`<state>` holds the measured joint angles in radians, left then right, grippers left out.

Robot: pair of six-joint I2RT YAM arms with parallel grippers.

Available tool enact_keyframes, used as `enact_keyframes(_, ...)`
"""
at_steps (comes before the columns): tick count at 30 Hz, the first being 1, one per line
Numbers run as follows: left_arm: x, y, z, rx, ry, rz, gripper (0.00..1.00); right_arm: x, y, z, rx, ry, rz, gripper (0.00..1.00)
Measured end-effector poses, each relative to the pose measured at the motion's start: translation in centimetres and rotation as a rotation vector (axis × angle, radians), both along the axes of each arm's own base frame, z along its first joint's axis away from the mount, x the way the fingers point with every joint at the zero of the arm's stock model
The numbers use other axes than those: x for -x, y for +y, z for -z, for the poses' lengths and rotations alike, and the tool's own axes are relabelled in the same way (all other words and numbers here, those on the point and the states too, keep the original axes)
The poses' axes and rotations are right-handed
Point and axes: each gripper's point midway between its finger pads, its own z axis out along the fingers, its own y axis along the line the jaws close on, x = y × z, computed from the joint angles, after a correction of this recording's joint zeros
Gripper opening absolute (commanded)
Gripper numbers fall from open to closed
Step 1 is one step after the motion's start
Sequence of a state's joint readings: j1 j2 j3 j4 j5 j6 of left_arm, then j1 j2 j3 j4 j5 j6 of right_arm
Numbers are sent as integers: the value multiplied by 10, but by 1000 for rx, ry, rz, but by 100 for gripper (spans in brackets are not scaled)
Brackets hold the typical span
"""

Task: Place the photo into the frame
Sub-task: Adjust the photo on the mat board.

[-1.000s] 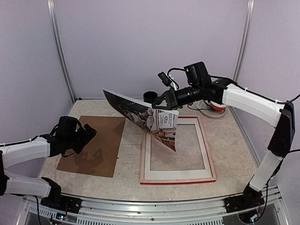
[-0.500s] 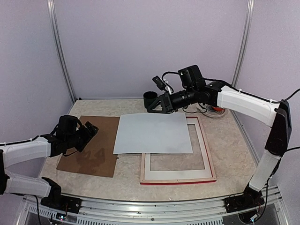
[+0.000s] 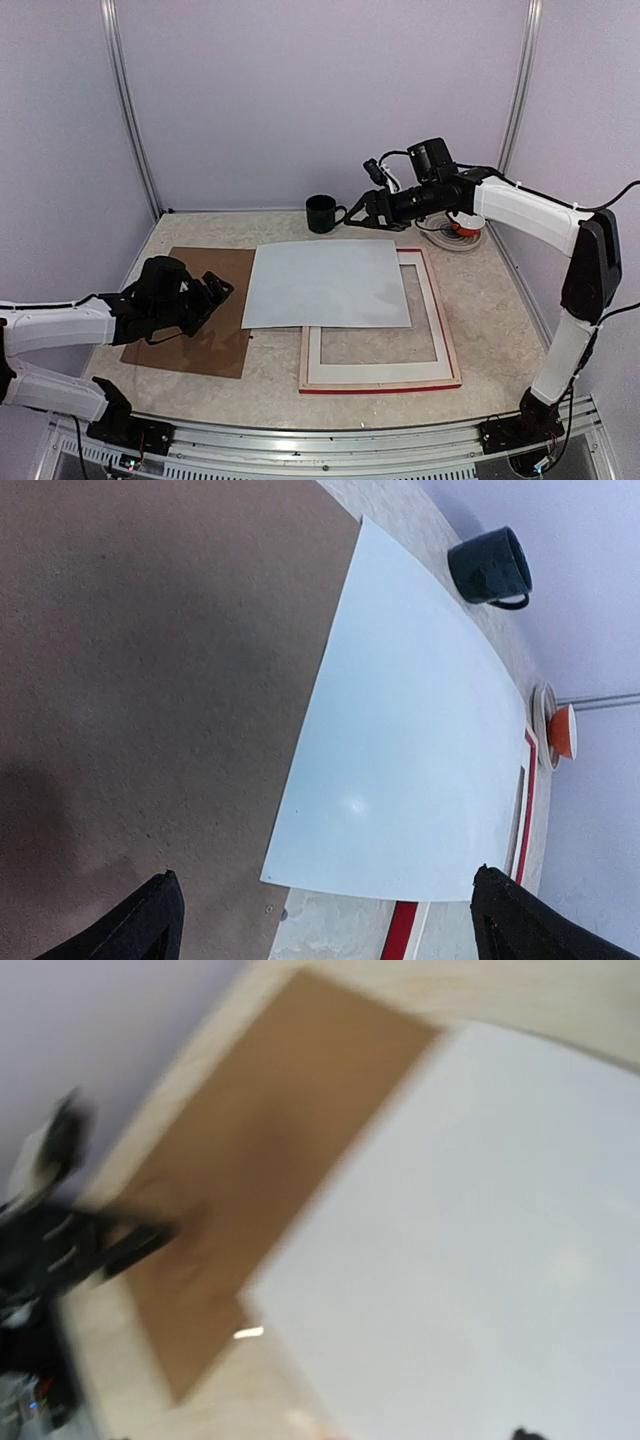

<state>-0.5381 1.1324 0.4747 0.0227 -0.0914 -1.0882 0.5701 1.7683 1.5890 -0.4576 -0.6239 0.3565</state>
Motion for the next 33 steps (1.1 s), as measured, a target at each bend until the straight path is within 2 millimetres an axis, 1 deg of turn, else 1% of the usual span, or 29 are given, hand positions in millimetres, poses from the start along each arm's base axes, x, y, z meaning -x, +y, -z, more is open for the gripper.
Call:
enact_keyframes(3,14,-26,6,13,26,71,99,-35,-28,22,55,18,89,91)
enact_keyframes(6,22,-44,13,9,48,122,99,-63,-42,46,116,31,146,94)
enact_keyframes(8,22,-52,16,0,64,143,99,-79,-48,61,151,35,170,95)
enact_keyframes(10,17,-63,19,-12,80,165,99,-96,-53,74,179,38,189,96)
enact_keyframes(14,8,-86,24,-24,103,222,99,-121,-60,85,198,30,210,96)
enact_keyframes(17,8,-105,32,-15,132,274,99,-137,-68,91,201,24,233,99)
enact_keyframes(21,19,-125,45,18,174,339,99,-143,-74,102,204,34,242,99)
enact_keyframes(23,24,-132,48,38,188,358,99,-142,-74,107,203,35,240,99)
enact_keyframes(26,26,-141,44,71,184,371,99,-141,-75,118,207,42,239,99)
enact_keyframes(30,25,-146,39,99,168,367,99,-138,-80,133,210,58,246,99)
enact_keyframes(33,23,-149,42,105,166,359,99,-141,-83,136,186,60,254,99)
